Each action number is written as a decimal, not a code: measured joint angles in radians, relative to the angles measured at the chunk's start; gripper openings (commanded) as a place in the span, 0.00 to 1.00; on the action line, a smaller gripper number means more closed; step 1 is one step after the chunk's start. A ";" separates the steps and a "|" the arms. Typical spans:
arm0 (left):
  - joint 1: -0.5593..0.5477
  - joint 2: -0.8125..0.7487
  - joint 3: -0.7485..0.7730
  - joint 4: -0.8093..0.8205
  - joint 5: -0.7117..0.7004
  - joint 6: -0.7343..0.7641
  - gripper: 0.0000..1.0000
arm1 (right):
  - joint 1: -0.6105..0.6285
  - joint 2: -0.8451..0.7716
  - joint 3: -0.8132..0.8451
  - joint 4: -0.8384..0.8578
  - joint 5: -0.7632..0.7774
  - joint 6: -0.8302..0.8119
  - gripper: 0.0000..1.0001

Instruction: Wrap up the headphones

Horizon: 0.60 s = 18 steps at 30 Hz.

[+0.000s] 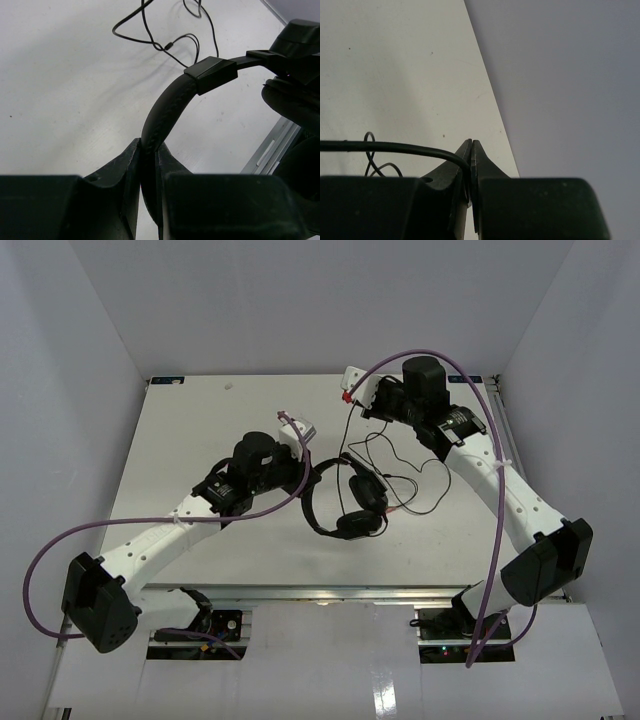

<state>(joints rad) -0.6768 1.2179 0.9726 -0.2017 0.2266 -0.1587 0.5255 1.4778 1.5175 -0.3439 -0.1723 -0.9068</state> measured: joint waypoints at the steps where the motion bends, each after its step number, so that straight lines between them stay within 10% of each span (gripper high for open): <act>1: -0.002 0.001 -0.004 -0.005 0.001 -0.002 0.00 | 0.000 0.003 0.007 0.002 -0.007 0.007 0.08; 18: -0.017 -0.063 -0.007 -0.008 0.032 -0.070 0.00 | -0.009 0.135 -0.003 0.002 -0.075 0.090 0.08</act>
<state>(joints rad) -0.6935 1.1549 0.9651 -0.2098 0.2590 -0.2283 0.5167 1.6131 1.5144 -0.3420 -0.2473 -0.8170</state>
